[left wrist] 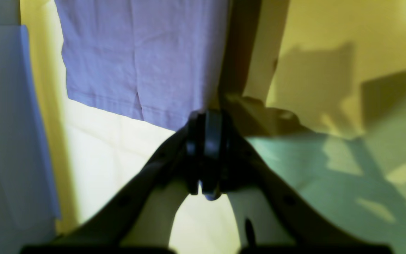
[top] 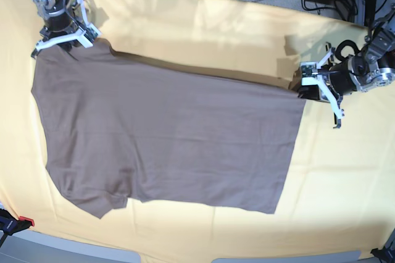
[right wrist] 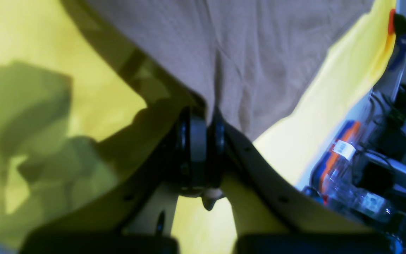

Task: Fold the T-shirt properly
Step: 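Pull the grasped shirt edge away from the hem with both grippers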

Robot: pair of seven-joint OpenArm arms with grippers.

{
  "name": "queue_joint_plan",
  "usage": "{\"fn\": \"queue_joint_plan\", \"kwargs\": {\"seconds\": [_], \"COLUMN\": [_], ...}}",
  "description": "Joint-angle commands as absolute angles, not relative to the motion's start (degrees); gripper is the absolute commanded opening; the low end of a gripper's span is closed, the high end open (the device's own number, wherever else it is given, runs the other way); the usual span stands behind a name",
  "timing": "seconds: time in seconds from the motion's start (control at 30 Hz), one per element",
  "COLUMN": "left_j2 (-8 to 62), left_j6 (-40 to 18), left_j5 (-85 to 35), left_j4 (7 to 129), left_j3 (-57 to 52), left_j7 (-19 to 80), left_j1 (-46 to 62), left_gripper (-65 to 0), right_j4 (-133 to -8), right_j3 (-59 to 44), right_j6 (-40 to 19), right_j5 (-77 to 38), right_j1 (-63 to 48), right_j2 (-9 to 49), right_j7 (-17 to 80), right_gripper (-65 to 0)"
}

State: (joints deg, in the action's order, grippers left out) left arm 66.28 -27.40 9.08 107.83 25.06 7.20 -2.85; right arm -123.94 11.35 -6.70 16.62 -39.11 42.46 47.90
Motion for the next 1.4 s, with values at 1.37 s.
{"fn": "queue_joint_plan", "kwargs": {"seconds": [1.37], "left_j2": [74.65], "left_j6": [-40.00], "left_j5": [-40.64], "left_j4": [124.86], "left_j3": [24.29], "left_j7": [44.29], "left_j1": [-6.44], "left_gripper": [-65.0], "right_j4": [-131.26], "right_j3": [-1.89], "right_j6": [-4.51], "right_j5": [19.11], "right_j1": [-60.95], "right_j2": [44.34], "right_j7": [43.40], "right_gripper": [-65.0]}}
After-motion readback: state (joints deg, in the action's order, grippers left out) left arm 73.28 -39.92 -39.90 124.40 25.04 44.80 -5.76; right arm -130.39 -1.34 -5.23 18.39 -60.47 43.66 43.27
